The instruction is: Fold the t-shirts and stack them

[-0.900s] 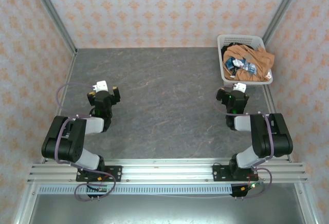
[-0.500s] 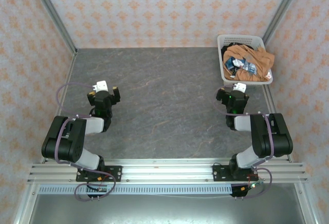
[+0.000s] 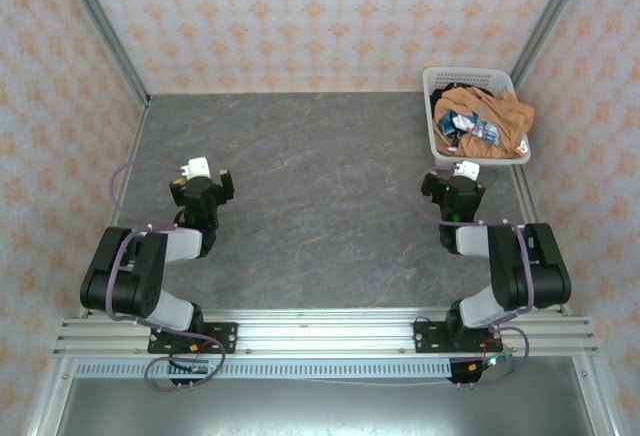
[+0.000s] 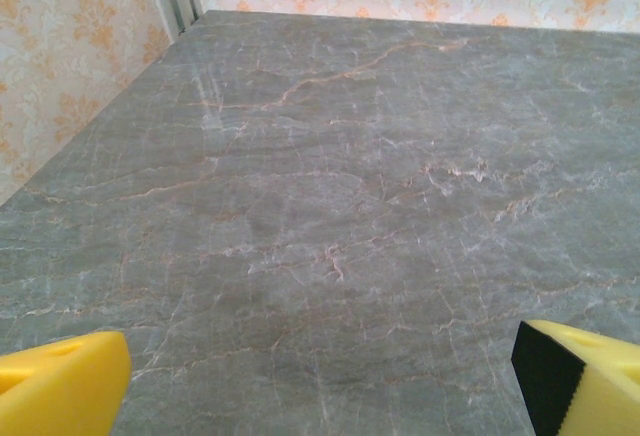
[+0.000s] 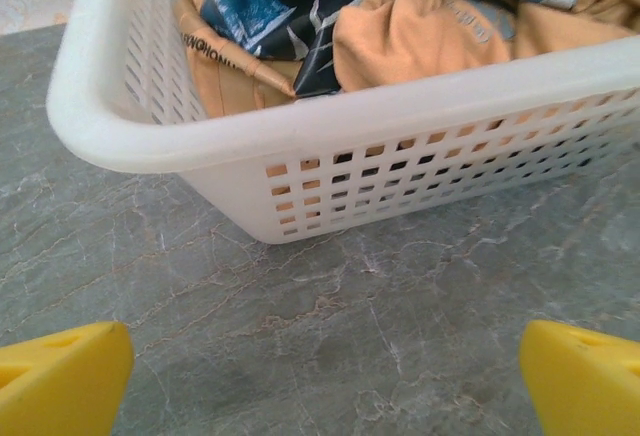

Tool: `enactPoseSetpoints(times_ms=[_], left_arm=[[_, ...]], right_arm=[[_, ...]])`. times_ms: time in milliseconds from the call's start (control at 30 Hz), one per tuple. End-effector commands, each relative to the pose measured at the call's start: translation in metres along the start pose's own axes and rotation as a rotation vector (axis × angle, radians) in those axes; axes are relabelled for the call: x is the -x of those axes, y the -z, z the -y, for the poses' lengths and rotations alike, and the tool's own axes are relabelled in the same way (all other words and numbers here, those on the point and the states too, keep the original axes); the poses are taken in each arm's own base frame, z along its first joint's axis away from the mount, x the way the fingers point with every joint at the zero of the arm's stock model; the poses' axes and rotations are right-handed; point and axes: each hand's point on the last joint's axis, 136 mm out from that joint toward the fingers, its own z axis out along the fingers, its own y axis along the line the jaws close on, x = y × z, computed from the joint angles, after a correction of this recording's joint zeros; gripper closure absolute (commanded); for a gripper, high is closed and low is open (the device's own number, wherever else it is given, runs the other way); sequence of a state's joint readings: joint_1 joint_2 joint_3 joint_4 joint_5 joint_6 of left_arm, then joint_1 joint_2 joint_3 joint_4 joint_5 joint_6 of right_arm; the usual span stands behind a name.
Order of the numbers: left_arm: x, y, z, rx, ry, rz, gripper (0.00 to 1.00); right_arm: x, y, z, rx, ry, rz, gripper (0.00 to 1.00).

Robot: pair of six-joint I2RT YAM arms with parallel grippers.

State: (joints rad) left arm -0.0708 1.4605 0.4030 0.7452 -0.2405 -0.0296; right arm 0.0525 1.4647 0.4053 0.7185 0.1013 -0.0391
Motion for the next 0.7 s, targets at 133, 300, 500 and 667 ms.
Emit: enactPoseSetpoints(times_ms=[133, 300, 500, 667], left_arm=[[0.109, 0.071, -0.003, 0.036, 0.083, 0.218, 0.00], [0.143, 0.075, -0.021, 0.119, 0.417, -0.158, 0.00], [0.179, 0.060, 0.079, -0.256, 0.482, -0.271, 0.00], [0.171, 0.079, 0.147, -0.441, 0.419, -0.397, 0.04]], right_arm=[[0.145, 0.080, 0.001, -0.114, -0.267, 0.180, 0.01], [0.172, 0.066, -0.006, -0.102, -0.531, -0.071, 0.01], [0.186, 0.003, -0.003, -0.188, -0.667, -0.123, 0.01], [0.159, -0.058, 0.003, -0.311, -0.747, -0.268, 0.01]])
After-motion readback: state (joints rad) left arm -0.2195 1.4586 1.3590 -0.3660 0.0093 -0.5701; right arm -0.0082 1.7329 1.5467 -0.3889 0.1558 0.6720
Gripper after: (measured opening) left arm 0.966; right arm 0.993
